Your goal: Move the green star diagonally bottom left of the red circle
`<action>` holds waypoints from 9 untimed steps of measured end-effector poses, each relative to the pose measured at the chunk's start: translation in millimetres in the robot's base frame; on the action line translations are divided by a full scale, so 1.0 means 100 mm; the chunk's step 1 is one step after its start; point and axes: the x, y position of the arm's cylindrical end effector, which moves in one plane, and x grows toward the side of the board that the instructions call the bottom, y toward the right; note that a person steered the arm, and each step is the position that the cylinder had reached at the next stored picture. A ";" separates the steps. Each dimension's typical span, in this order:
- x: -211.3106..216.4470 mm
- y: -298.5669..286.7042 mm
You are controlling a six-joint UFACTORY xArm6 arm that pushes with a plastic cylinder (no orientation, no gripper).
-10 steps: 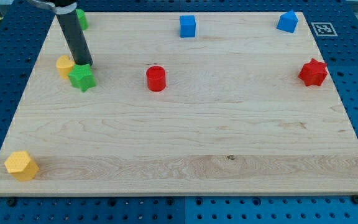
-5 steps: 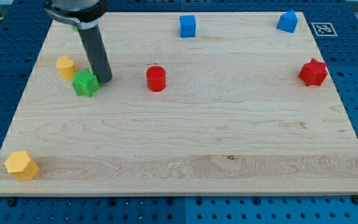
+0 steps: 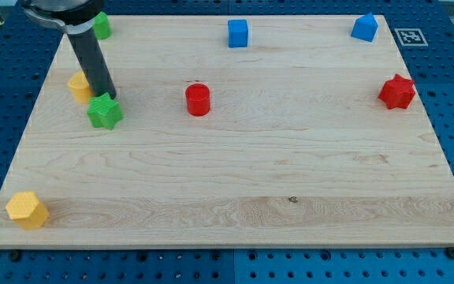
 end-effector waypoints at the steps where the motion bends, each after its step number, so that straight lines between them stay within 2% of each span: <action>1: 0.16 0.13; 2: 0.24 0.12; 4: 0.26 -0.41; 5: 0.45 -0.34; 9: 0.47 0.02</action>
